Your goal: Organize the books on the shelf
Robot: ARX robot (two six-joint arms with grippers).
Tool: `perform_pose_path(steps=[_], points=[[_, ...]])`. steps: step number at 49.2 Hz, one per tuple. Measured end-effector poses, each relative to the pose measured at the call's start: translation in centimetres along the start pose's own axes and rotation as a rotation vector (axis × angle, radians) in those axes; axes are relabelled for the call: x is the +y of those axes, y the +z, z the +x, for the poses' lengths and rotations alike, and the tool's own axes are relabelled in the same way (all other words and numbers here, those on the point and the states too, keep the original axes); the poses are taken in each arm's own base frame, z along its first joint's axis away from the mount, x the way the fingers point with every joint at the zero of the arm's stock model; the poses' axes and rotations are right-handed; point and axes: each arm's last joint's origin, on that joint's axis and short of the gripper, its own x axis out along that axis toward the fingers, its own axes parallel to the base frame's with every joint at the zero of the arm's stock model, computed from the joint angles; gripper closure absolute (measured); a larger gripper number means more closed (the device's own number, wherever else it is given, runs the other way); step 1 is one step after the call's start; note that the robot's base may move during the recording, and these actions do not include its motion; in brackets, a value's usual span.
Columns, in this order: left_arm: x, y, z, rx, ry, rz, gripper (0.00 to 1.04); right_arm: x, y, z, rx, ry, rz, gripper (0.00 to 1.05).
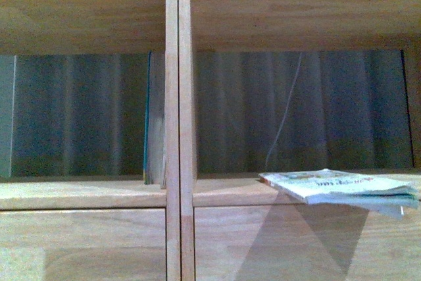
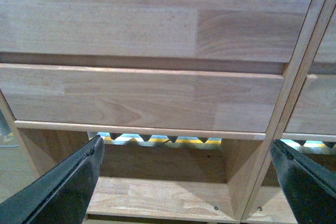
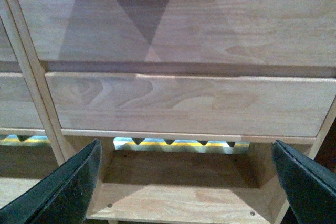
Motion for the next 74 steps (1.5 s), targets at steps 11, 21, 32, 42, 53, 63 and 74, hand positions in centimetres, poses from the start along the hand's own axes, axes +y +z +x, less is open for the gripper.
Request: perform_pose_path(steps=[11, 21, 32, 42, 53, 63, 74], points=[[0.0, 0.0, 0.0, 0.000, 0.000, 0.000, 0.07, 0.0, 0.0, 0.0, 0.000, -0.001, 0.000, 0.07], [0.0, 0.0, 0.0, 0.000, 0.000, 0.000, 0.07, 0.0, 0.0, 0.0, 0.000, -0.001, 0.000, 0.07], [0.0, 0.0, 0.0, 0.000, 0.000, 0.000, 0.07, -0.3, -0.4, 1.0, 0.224, -0.029, 0.163, 0.07], [0.0, 0.0, 0.0, 0.000, 0.000, 0.000, 0.07, -0.6, 2.5, 4.7, 0.453, 0.102, 0.695, 0.07], [0.0, 0.0, 0.0, 0.000, 0.000, 0.000, 0.07, -0.2, 6.0, 9.4, 0.485, 0.150, 1.009, 0.07], [0.0, 0.0, 0.0, 0.000, 0.000, 0.000, 0.07, 0.3, 7.8, 13.2, 0.469, 0.141, 1.172, 0.07], [0.0, 0.0, 0.0, 0.000, 0.000, 0.000, 0.07, 1.5, 7.2, 17.0, 0.505, 0.090, 1.307, 0.07]])
